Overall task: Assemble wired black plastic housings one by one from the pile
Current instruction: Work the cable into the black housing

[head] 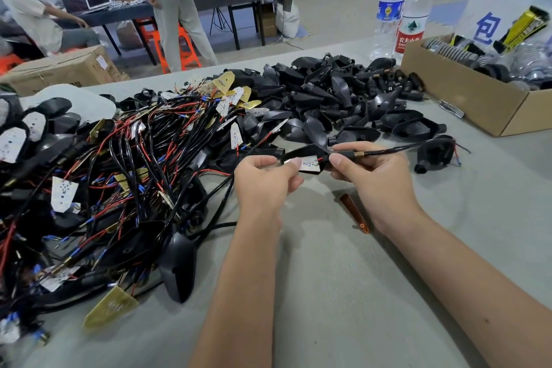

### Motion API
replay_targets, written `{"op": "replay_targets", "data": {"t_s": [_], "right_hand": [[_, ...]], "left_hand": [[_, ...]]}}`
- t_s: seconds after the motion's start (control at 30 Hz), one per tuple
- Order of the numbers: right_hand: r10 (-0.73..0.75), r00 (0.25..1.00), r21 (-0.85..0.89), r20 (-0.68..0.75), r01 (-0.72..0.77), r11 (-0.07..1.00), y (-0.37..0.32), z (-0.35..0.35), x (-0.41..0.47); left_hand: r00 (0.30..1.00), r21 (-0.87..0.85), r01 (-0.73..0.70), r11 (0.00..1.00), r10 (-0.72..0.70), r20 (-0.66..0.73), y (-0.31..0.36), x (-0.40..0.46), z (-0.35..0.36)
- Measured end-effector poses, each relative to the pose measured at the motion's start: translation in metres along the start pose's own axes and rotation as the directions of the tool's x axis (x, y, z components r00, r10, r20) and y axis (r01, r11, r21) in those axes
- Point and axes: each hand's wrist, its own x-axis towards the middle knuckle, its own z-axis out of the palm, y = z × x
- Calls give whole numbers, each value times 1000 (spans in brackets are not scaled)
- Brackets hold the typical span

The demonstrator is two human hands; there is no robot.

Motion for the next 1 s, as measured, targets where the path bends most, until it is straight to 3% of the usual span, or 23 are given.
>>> {"op": "replay_targets", "data": {"t_s": [0.1, 0.2, 0.43, 0.5, 0.63, 0.83, 1.0], "right_hand": [[43, 999, -20, -30, -44, 999, 1, 0, 2], [69, 997, 70, -18, -68, 995, 0, 0, 3], [129, 986, 239, 105, -151, 959, -4, 2, 4], [147, 980, 234, 134, -175, 956, -6, 1, 4], [187, 968, 200, 169, -219, 955, -8, -1, 3], [218, 976, 239, -15, -208, 948, -10, 1, 5], [236, 970, 439, -58, -187, 879, -13, -5, 7]], "left_hand": [[997, 40, -64, 997, 62, 50, 2, -1, 0], [987, 123, -156, 980, 151, 52, -1, 0, -3], [931, 474, -311, 824, 364, -21, -3, 4, -11], [954, 413, -280, 867, 298, 21, 0, 5, -14], [972, 154, -60, 986, 22, 235, 7, 4, -22], [967, 24, 6, 1000, -12, 255, 11, 8, -32], [976, -39, 33, 999, -24, 216, 9, 12, -34]]}}
